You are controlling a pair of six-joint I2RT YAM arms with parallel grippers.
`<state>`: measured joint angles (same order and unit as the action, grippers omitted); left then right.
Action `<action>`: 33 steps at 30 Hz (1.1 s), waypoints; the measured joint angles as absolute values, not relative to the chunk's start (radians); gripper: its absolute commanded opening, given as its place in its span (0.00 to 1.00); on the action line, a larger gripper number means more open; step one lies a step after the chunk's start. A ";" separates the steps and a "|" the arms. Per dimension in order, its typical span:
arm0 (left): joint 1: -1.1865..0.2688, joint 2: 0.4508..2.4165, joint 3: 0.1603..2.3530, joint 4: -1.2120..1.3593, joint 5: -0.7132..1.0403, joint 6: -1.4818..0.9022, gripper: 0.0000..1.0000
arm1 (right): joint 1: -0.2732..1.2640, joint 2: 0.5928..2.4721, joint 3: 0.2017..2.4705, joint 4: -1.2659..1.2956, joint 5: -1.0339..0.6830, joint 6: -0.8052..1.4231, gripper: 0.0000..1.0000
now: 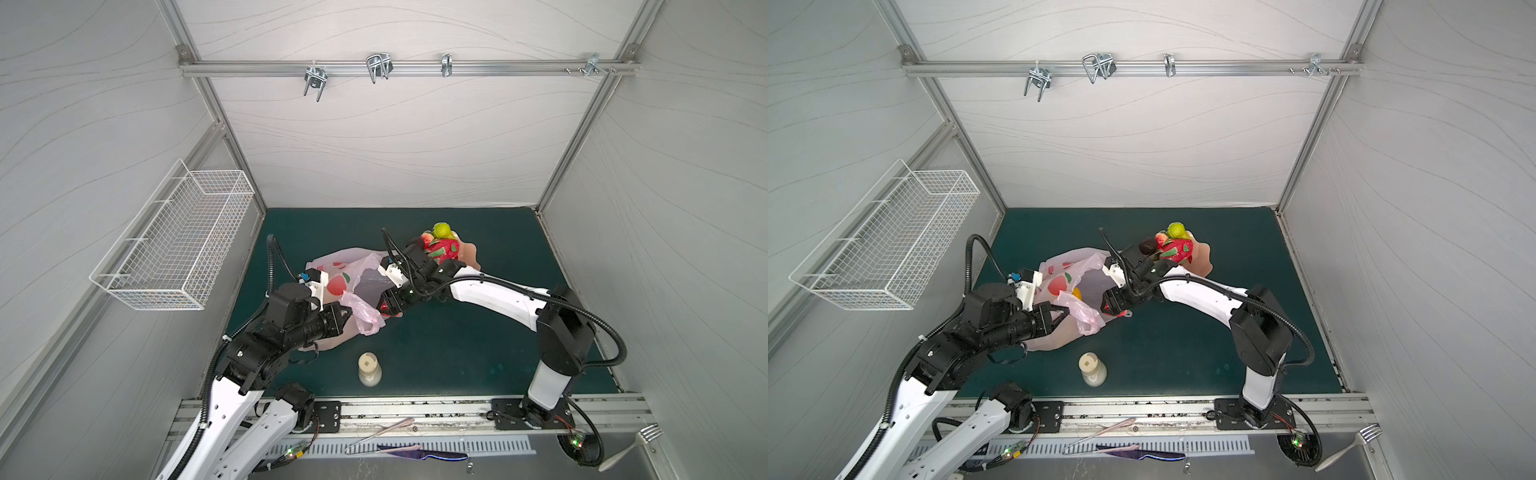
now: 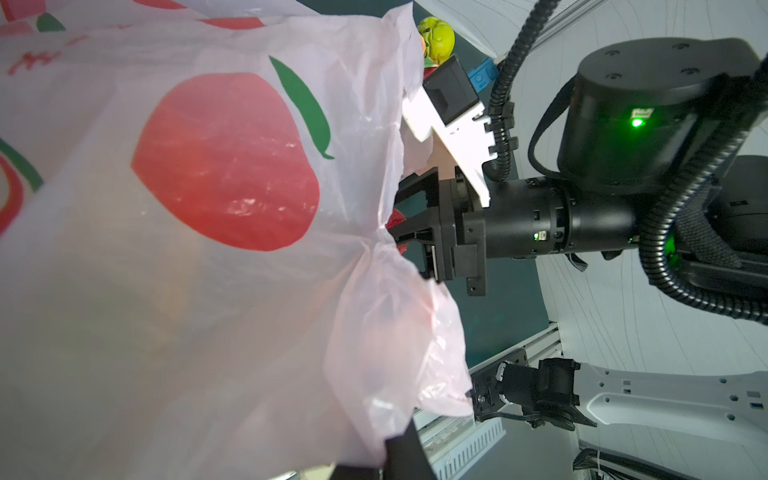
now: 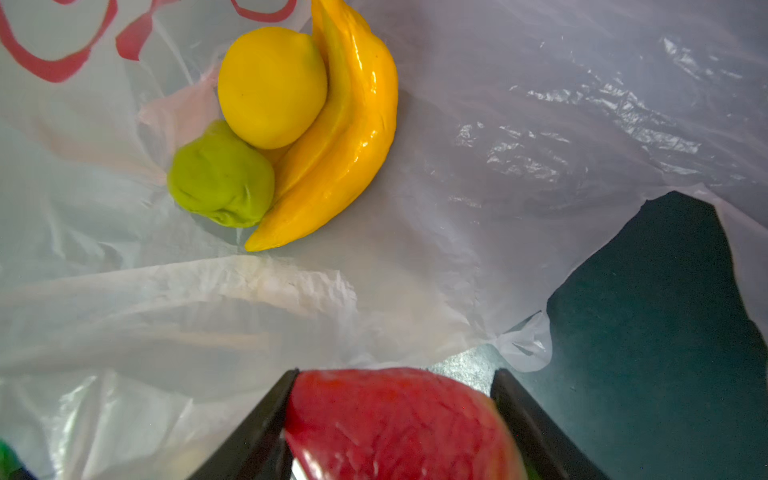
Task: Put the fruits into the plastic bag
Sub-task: 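Carry the strawberry into the bag's opening held by the left gripper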
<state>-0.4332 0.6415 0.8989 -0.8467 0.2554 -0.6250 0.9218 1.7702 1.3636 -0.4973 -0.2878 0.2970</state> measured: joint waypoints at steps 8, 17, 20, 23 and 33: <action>-0.433 0.651 0.899 -0.830 0.266 -0.625 0.00 | 0.922 1.802 1.375 -0.494 -0.291 0.295 0.49; -0.433 0.652 0.899 -0.830 0.270 -0.622 0.00 | 0.922 1.926 1.508 -0.485 -0.331 0.308 0.49; -0.433 0.654 0.899 -0.834 0.270 -0.614 0.00 | 0.923 1.966 1.551 -0.476 -0.358 0.334 0.50; -0.433 0.661 0.899 -0.842 0.269 -0.606 0.00 | 0.926 2.001 1.573 -0.445 -0.398 0.381 0.52; -0.433 0.664 0.899 -0.858 0.258 -0.595 0.00 | 0.964 2.074 1.571 -0.245 -0.583 0.699 0.58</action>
<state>-0.4332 0.6636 0.8989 -0.8581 0.2577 -0.5949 0.9642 2.0739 1.5715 -0.2455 -0.5835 0.6994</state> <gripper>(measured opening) 0.048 0.694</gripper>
